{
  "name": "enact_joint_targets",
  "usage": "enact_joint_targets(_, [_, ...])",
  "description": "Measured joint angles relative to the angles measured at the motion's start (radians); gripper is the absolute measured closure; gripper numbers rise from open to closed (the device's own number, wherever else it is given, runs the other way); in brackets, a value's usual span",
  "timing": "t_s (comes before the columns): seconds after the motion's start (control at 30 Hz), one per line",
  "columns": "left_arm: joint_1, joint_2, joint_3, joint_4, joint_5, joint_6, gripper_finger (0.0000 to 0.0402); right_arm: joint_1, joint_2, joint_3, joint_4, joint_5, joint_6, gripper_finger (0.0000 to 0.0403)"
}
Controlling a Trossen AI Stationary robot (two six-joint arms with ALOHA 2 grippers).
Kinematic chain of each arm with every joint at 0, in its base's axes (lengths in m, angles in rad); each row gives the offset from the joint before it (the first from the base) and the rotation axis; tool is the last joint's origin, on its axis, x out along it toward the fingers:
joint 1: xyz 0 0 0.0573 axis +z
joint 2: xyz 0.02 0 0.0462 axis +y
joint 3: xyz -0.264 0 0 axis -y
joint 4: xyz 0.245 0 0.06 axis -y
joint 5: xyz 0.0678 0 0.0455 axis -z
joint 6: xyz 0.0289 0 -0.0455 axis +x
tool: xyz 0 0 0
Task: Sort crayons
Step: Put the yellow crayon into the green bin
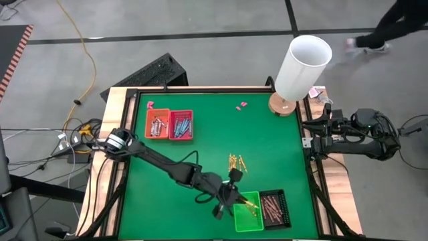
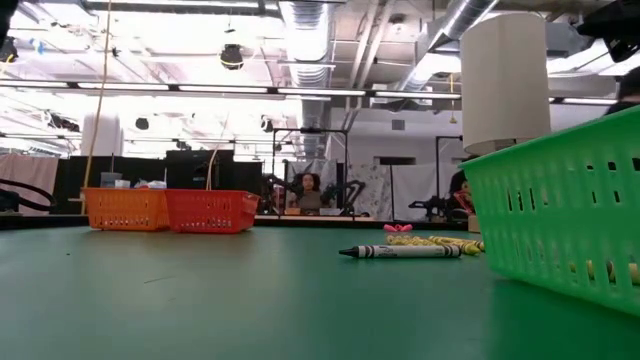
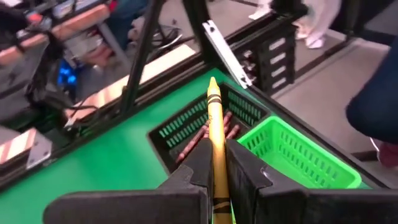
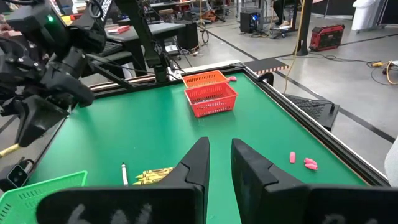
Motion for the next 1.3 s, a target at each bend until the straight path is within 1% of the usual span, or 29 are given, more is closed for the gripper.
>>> enact_joint_targets(0.27, [0.009,0.000,0.000,-0.006,0.089,0.084,0.0390,0.000,0.000,0.000,0.000,0.000,0.000,0.0335])
enact_joint_targets(0.53, [0.009,0.001,0.000,0.007,0.095,0.094,0.0390,0.000,0.000,0.000,0.000,0.000,0.000,0.0335])
enact_joint_targets(0.7, [0.009,0.001,0.000,0.019,0.128,0.095,0.0390,0.000,0.000,0.000,0.000,0.000,0.000,0.0335])
enact_joint_targets(1.0, [0.009,0.001,0.000,0.024,0.128,0.133,0.0390,0.000,0.000,0.000,0.000,0.000,0.000,0.0335])
enact_joint_targets(1.13, [0.018,0.001,0.001,0.026,0.128,0.121,0.0390,0.000,0.000,0.000,0.000,0.000,0.000,0.0335])
enact_joint_targets(1.2, [0.022,0.004,0.023,-0.008,0.128,0.117,0.0390,0.000,0.000,0.000,0.000,0.001,0.001,0.0335])
enact_joint_targets(1.3, [0.027,0.058,0.139,-0.111,0.129,0.157,0.0390,0.000,0.000,0.000,0.000,0.017,0.007,0.0335])
